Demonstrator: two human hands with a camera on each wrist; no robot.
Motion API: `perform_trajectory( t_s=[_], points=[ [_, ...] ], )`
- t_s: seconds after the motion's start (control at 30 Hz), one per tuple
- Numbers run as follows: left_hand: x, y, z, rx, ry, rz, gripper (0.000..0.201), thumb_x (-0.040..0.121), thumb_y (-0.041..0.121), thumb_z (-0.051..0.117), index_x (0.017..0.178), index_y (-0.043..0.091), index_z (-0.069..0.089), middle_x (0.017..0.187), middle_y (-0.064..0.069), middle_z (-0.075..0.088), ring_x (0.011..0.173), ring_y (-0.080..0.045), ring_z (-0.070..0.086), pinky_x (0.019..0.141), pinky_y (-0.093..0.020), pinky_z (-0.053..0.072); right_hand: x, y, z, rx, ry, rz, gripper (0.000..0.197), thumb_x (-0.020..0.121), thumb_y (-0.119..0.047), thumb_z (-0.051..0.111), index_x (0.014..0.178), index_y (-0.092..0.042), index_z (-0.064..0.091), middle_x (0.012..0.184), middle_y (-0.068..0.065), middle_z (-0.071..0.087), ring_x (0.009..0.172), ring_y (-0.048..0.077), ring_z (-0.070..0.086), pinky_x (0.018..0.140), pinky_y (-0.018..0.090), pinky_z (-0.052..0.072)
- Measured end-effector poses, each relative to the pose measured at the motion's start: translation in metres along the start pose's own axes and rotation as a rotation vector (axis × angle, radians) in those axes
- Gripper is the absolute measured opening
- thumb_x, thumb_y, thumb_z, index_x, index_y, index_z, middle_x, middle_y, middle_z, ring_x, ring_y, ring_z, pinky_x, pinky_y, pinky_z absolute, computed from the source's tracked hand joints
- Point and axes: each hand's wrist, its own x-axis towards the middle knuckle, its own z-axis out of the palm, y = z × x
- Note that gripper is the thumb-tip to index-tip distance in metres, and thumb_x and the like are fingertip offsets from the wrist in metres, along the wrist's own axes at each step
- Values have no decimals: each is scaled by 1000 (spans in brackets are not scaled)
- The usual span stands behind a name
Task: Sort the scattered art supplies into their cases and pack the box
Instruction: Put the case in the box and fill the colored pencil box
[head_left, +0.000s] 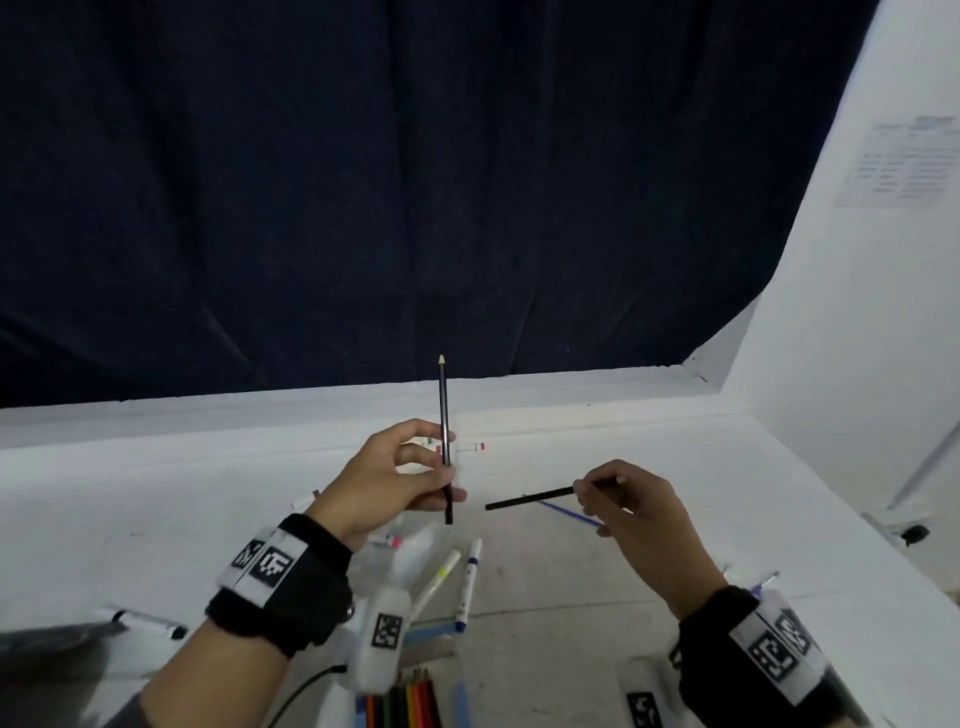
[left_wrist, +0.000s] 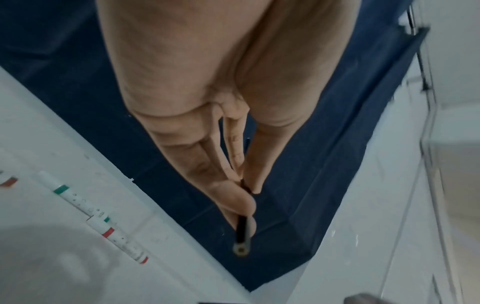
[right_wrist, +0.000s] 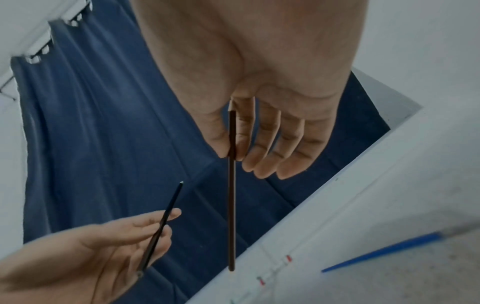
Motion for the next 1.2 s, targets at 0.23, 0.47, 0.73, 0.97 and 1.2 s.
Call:
perform_trajectory(
  t_s=[0.23,0.47,0.73,0.97,1.2],
  points=[
    [-100,-35,-10,-62,115,44,15,88,17,70,101,13,65,91,-16,76,88,-30,73,77,-32,51,-58,-16,37,278,-35,11,16,95,-17,61,82,-10,63,76,9,68,76,23,66,64,33,53],
    [-138,-92,-15,-37,65,-35,12,91,3,67,97,-3,58,82,-21,75,82,-30,75,74,-28,54,-86,-16,69,296,-161,30,18,101,-21,51,94,-11,63,79,7,67,79,26,61,68,42,52],
    [-125,-109,-10,255,-37,-15,23,92,29,69,103,10,60,89,-6,78,90,-19,75,93,-43,56,-90,-10,88,340,-224,55,10,102,-15,49,100,-13,59,81,11,66,77,23,67,68,36,60],
    [-94,-110,-8,649,-119,-30,16,87,42,73,91,32,62,91,8,72,82,-1,67,75,-20,55,-79,-1,103,90,-320,2,8,100,-15,52,103,-22,54,84,5,67,78,21,68,64,32,60],
    [-69,-112,-3,918,-168,-105,33,75,50,81,78,23,62,79,8,64,74,-8,60,63,-22,48,-63,1,117,-173,-472,-54,25,94,-10,61,114,-24,53,89,1,65,76,13,67,61,16,50]
  ],
)
